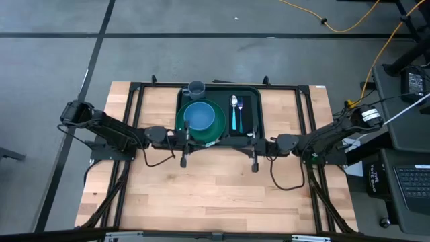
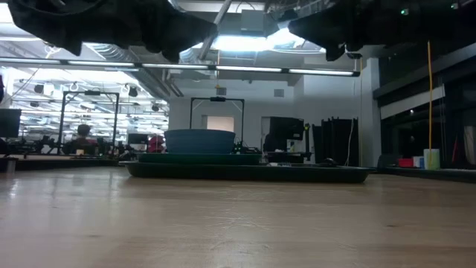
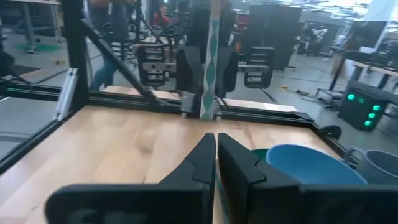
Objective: Set up tray
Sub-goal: Put the blue knife on top of the black napkin on the green tray
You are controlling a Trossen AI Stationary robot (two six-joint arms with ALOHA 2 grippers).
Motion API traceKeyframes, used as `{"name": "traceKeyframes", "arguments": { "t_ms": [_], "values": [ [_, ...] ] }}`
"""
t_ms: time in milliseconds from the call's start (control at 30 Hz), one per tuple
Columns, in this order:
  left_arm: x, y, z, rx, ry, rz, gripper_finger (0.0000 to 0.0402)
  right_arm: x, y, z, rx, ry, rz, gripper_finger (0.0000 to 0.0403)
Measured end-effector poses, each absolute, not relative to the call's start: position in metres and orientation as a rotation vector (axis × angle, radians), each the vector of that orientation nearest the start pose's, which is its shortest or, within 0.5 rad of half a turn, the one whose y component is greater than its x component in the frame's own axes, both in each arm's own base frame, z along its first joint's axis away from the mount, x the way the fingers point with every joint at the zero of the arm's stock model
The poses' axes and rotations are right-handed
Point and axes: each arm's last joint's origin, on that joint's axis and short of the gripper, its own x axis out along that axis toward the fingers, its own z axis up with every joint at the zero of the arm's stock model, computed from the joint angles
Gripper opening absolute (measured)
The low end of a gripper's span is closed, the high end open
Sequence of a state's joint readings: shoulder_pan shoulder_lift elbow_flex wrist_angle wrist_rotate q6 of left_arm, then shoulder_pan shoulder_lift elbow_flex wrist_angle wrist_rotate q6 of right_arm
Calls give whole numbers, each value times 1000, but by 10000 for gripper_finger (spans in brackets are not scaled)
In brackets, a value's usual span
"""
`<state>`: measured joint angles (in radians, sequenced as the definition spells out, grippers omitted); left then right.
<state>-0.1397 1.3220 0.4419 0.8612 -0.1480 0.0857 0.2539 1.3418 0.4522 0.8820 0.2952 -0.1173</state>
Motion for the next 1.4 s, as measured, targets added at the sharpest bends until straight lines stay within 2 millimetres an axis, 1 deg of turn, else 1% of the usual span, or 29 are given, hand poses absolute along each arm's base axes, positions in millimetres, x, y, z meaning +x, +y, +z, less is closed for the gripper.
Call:
{"name": "traceKeyframes", "arguments": {
  "t_ms": [167,267,433,533,667,833,933,1167,1400],
  "values": [
    [256,-15,208,108,-35,-23,29,253,45,210,-119,-16,-89,24],
    [261,-2,204,101,-61,1,29,254,39,214,-142,-42,-114,33],
    [270,11,196,103,-156,-40,29,258,32,220,-148,-63,-108,72],
    [276,16,191,105,-180,-27,29,260,29,223,-148,-72,-105,100],
    [289,18,186,113,-176,-34,29,263,25,228,-144,-87,-120,127],
    [305,18,187,152,-190,-68,29,264,26,231,-146,-96,-81,143],
    [311,19,189,167,-194,-63,29,264,27,231,-147,-98,-67,148],
    [319,20,201,190,-238,-57,29,264,27,231,-121,-100,-67,151],
    [330,20,205,217,-184,-59,29,264,27,232,-120,-111,-67,151]
  ]
}}
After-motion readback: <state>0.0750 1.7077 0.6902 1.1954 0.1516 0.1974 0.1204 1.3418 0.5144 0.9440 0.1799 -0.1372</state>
